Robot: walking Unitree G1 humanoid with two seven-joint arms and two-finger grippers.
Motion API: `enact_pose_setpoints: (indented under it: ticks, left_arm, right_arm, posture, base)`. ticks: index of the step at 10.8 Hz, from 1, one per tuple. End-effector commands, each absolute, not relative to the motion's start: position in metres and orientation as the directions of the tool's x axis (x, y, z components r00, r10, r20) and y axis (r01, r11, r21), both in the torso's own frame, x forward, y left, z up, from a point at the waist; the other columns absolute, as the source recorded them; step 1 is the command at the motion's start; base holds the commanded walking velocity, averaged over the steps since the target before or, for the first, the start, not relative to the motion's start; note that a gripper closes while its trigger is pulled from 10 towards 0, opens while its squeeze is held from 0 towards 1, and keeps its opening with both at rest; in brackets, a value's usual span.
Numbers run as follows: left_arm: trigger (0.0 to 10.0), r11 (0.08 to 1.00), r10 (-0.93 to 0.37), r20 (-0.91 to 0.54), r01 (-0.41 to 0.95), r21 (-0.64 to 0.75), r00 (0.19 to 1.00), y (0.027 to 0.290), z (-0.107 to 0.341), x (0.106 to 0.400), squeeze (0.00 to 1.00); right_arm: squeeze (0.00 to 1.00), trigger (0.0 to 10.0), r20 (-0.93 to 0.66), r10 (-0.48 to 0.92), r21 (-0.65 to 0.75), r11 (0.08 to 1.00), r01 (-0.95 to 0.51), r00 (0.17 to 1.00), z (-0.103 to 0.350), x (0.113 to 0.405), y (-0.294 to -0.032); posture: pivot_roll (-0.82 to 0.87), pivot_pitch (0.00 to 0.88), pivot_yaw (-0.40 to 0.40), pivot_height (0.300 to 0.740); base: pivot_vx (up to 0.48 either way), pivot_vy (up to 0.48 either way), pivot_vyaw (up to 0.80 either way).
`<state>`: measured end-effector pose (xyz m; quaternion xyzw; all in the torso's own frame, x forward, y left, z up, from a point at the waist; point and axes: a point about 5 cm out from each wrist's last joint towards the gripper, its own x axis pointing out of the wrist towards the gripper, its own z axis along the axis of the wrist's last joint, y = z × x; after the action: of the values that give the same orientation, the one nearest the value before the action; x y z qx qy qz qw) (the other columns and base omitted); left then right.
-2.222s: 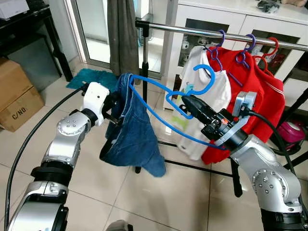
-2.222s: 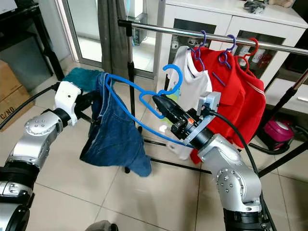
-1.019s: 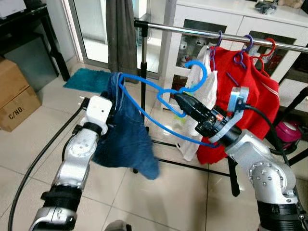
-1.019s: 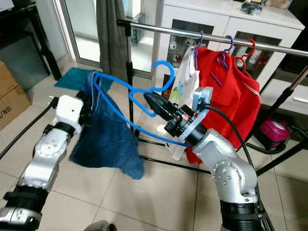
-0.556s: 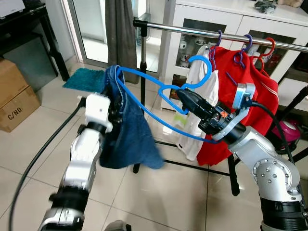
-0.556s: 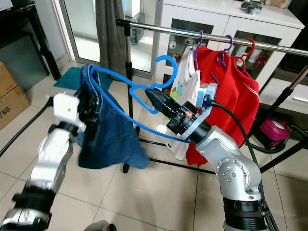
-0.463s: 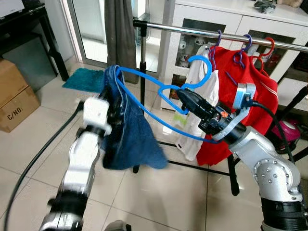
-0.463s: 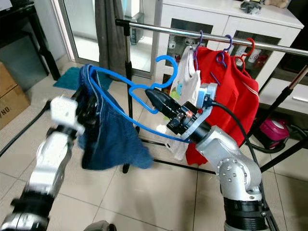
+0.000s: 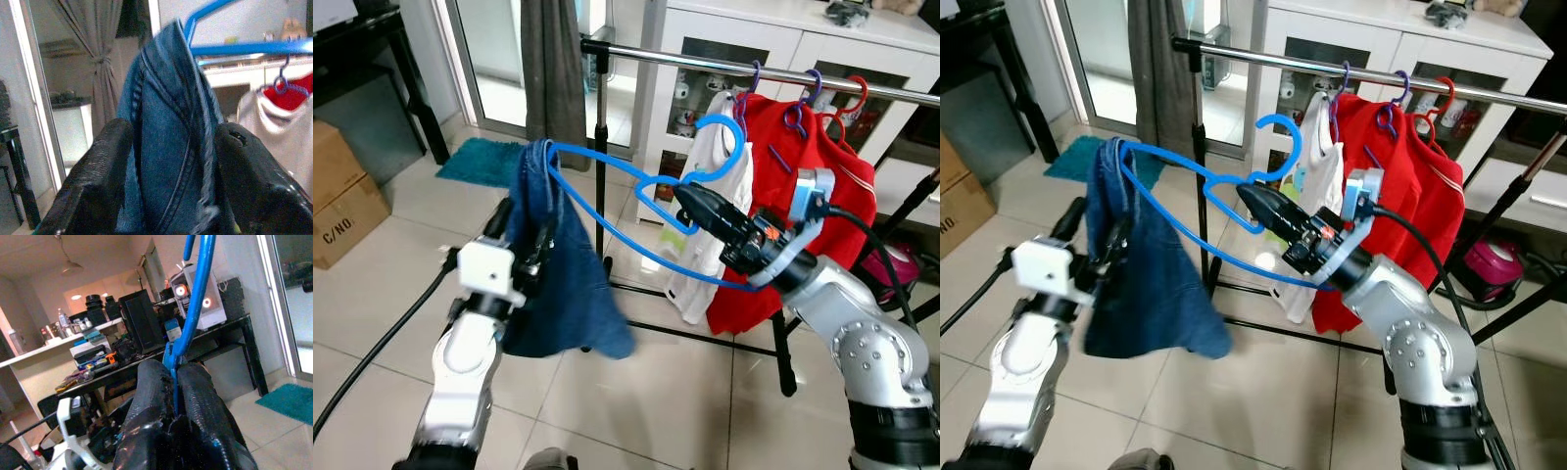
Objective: Hang hanger
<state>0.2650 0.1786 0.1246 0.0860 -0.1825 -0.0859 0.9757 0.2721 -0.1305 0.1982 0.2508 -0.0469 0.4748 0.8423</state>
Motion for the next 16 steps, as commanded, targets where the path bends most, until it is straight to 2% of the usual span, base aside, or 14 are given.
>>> enact_pose_setpoints:
  ticks: [1,3,6,8,11,12,13,16]
  left_arm:
    - [10.0,0.972,-0.214,0.383,0.155,0.179,0.899,0.174,0.135,0.264,0.0]
    - [10.0,0.957,-0.285,0.366,0.24,0.164,0.886,0.165,0.135,0.265,0.0]
    - [10.0,0.97,-0.215,0.354,0.156,0.188,0.91,0.177,0.139,0.277,0.0]
    - [10.0,0.965,-0.215,0.378,0.138,0.221,0.9,0.181,0.148,0.285,0.0]
    - [10.0,0.955,-0.259,0.29,0.199,0.22,0.921,0.18,0.138,0.294,0.0]
    - [6.0,0.949,-0.276,0.267,0.217,0.231,0.923,0.179,0.135,0.298,0.0]
    - [0.0,0.949,-0.277,0.277,0.218,0.226,0.92,0.178,0.137,0.299,0.0]
    - [0.0,0.954,-0.263,0.287,0.204,0.217,0.921,0.181,0.138,0.3,0.0]
  right_arm:
    - [0.0,10.0,0.358,0.775,0.352,0.404,-0.844,0.521,0.207,0.273,-0.132]
    - [0.0,10.0,0.365,0.782,0.35,0.387,-0.853,0.505,0.209,0.273,-0.13]
    - [0.0,10.0,0.373,0.785,0.345,0.378,-0.859,0.495,0.211,0.273,-0.128]
    - [0.0,10.0,0.377,0.778,0.346,0.385,-0.855,0.503,0.21,0.273,-0.128]
    - [0.0,10.0,0.385,0.769,0.348,0.391,-0.852,0.511,0.211,0.273,-0.128]
    - [0.0,10.0,0.388,0.767,0.347,0.391,-0.852,0.51,0.211,0.273,-0.128]
    - [0.0,10.0,0.39,0.766,0.346,0.392,-0.852,0.511,0.212,0.273,-0.129]
    - [0.0,10.0,0.393,0.759,0.349,0.398,-0.848,0.518,0.211,0.272,-0.13]
  posture:
    - [-0.04,0.0,-0.065,0.74]
    - [-0.03,0.0,-0.069,0.74]
    - [-0.04,0.0,-0.063,0.74]
    - [-0.04,0.0,-0.051,0.74]
    - [-0.04,0.0,-0.042,0.74]
    - [-0.04,0.0,-0.037,0.74]
    - [-0.04,0.0,-0.034,0.74]
    - [-0.04,0.0,-0.032,0.74]
  base:
    - [0.0,0.0,0.0]
    - [0.0,0.0,0.0]
    - [0.0,0.0,0.0]
    - [0.0,0.0,0.0]
    - [0.0,0.0,0.0]
    - [0.0,0.0,0.0]
    - [0.0,0.0,0.0]
    - [0.0,0.0,0.0]
